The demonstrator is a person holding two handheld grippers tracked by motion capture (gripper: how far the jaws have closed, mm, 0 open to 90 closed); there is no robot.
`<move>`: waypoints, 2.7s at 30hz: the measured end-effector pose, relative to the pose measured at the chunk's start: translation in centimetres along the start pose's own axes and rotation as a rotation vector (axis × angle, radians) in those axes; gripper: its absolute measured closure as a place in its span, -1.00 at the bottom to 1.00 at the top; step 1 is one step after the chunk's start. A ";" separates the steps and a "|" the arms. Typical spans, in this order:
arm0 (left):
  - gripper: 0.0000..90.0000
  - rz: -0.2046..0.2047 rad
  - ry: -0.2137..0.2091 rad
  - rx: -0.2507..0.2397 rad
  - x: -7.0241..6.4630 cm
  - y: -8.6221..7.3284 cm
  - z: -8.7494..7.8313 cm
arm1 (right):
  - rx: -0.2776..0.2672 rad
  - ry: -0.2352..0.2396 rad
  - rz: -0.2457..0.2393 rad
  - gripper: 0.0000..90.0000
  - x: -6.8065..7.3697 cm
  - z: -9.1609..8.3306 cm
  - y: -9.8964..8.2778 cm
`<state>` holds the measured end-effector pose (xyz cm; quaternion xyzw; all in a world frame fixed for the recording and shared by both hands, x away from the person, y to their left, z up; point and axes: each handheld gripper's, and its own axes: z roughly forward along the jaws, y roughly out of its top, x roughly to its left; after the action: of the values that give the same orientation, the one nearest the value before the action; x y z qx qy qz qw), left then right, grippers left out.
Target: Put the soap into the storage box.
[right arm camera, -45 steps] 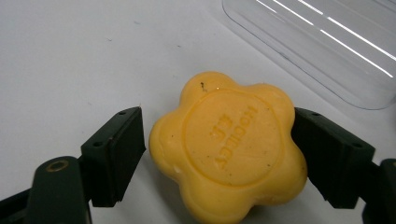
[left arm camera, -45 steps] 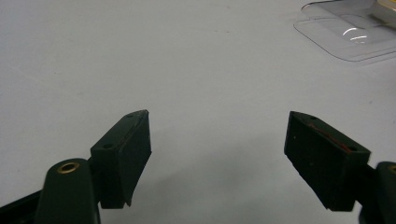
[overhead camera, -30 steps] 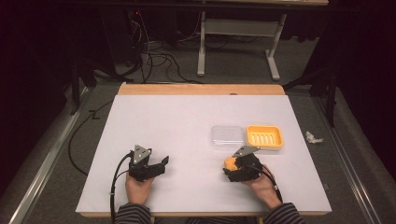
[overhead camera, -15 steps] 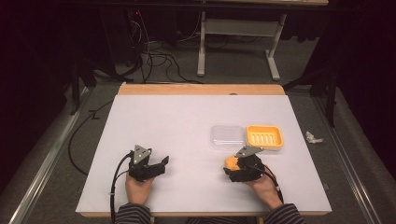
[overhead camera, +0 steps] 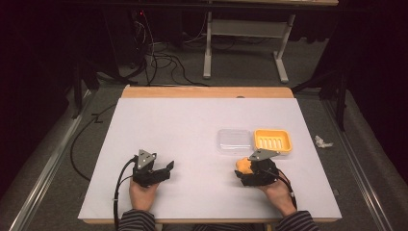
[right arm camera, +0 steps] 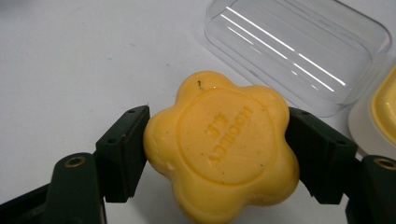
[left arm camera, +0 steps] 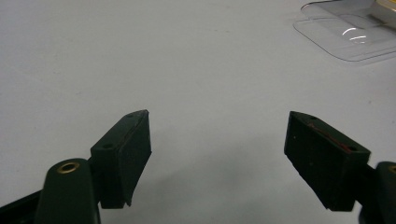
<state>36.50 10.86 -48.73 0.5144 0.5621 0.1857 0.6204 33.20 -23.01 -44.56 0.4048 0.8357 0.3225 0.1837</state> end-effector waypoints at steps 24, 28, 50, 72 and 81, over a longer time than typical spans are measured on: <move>-0.48 0.004 0.002 0.000 -0.1 -0.1 0.0 | -0.057 -0.091 0.131 -0.39 -4.3 -3.9 -1.8; -0.48 -0.005 0.001 -0.002 -0.1 0.0 0.0 | -0.056 -0.106 0.133 -0.39 -4.6 -4.3 -1.8; -0.48 0.000 -0.009 -0.002 -0.1 0.0 -0.1 | -0.080 -0.141 0.178 -0.39 -7.5 -5.8 -0.5; -0.49 0.001 0.000 -0.001 0.0 0.0 0.0 | -0.079 -0.153 0.184 -0.39 -9.8 -5.7 3.1; -0.49 -0.011 0.007 -0.003 0.1 0.1 0.0 | -0.039 -0.153 0.233 -0.39 -11.6 -3.9 3.3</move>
<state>36.60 10.97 -48.70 0.5095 0.5669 0.1849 0.6204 39.79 -32.23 -38.95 0.5188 0.7601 0.3262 0.2161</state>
